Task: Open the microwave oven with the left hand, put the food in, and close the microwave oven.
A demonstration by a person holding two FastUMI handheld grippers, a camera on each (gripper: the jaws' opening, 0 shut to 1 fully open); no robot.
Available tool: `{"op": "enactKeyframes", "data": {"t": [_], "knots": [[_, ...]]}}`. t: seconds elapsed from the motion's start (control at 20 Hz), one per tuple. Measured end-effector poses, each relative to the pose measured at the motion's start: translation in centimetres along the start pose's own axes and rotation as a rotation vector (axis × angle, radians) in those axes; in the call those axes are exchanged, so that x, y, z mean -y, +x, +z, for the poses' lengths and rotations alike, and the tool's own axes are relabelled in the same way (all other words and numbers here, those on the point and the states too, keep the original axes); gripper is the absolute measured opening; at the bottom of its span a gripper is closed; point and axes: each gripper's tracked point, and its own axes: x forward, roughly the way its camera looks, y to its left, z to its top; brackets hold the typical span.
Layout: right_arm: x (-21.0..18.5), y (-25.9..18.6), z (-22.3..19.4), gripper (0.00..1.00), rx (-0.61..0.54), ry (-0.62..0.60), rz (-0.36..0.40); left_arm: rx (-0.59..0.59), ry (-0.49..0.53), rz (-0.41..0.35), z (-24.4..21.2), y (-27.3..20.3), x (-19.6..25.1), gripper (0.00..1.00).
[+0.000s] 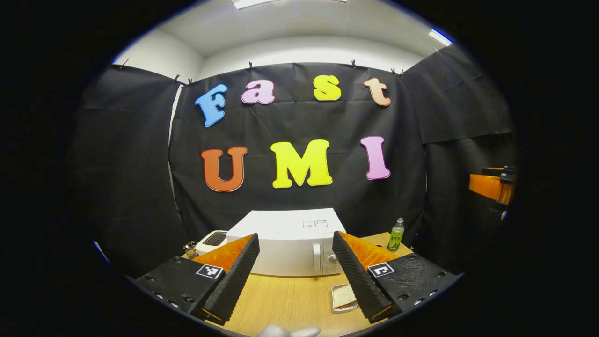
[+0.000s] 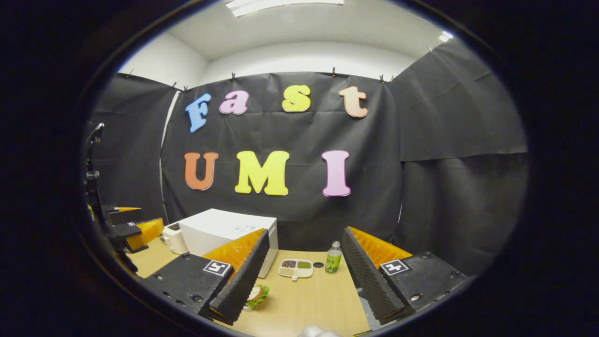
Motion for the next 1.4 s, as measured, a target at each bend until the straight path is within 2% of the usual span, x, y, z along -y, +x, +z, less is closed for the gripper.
{"op": "enactKeyframes", "data": {"t": [0.05,0.1,0.15,0.2,0.25,0.45,0.6,0.65,0.7,0.75,0.8,0.85,0.9,1.0,1.05,1.1,1.2,1.3,1.35,1.4], "knots": [[0.2,-0.1,0.4,1.0,0.004,-0.002,-0.005,0.007,-0.001,-0.006,-0.6,1.0,0.2,0.96],[0.4,-0.1,0.8,0.92,0.007,-0.003,-0.01,0.022,0.002,-0.008,-1.5,2.1,0.4,0.96],[0.7,0.0,1.1,1.0,0.011,-0.008,-0.016,0.028,0.008,-0.008,-2.5,3.3,0.6,0.96],[1.1,0.0,1.3,0.92,0.006,-0.024,-0.028,0.026,0.014,-0.012,-4.0,4.6,0.9,0.96],[1.5,-0.1,1.4,0.92,0.005,-0.04,-0.038,0.022,0.01,-0.017,-5.4,5.9,1.3,0.96],[2.4,-0.4,1.8,0.92,-0.009,-0.087,-0.07,-0.051,0.024,-0.059,-11.3,11.2,3.5,0.96],[3.0,-0.5,1.5,0.93,-0.033,-0.063,-0.088,-0.076,0.016,-0.086,-14.6,15.1,5.1,0.96],[3.4,-0.5,1.1,1.0,-0.046,-0.061,-0.101,-0.102,0.009,-0.085,-15.8,16.3,5.4,0.96],[3.7,-0.5,1.0,0.92,-0.057,-0.066,-0.112,-0.116,0.002,-0.088,-16.8,17.6,5.7,0.96],[4.1,-0.7,0.9,1.0,-0.068,-0.073,-0.128,-0.121,-0.003,-0.082,-17.7,18.8,5.9,0.96],[4.3,-0.8,1.0,0.92,-0.073,-0.083,-0.137,-0.13,-0.01,-0.075,-18.5,20.1,5.9,0.96],[4.4,-0.8,1.0,1.0,-0.077,-0.093,-0.151,-0.137,-0.013,-0.079,-19.3,21.2,6.1,0.96],[4.6,-1.0,1.0,0.92,-0.083,-0.106,-0.161,-0.136,-0.007,-0.073,-19.8,22.1,6.2,0.96],[4.9,-1.1,0.9,0.92,-0.093,-0.124,-0.176,-0.146,0.007,-0.072,-20.9,23.3,6.0,0.94],[4.8,-1.2,0.9,1.0,-0.094,-0.125,-0.181,-0.148,0.005,-0.092,-21.2,23.7,6.3,0.75],[4.9,-1.1,0.9,1.0,-0.095,-0.122,-0.185,-0.156,0.005,-0.114,-21.5,23.8,6.6,0.82],[4.9,-1.4,0.9,0.96,-0.095,-0.124,-0.189,-0.155,-0.017,-0.146,-21.6,23.9,7.0,0.62],[4.7,-1.5,0.7,1.0,-0.1,-0.121,-0.181,-0.163,-0.044,-0.12,-21.8,24.3,5.9,0.46],[4.5,-1.5,0.7,1.0,-0.103,-0.118,-0.177,-0.162,-0.059,-0.13,-21.4,23.5,5.8,0.27],[4.3,-1.5,0.8,1.0,-0.1,-0.114,-0.17,-0.165,-0.068,-0.142,-21.6,24.0,6.1,0.27]]}}
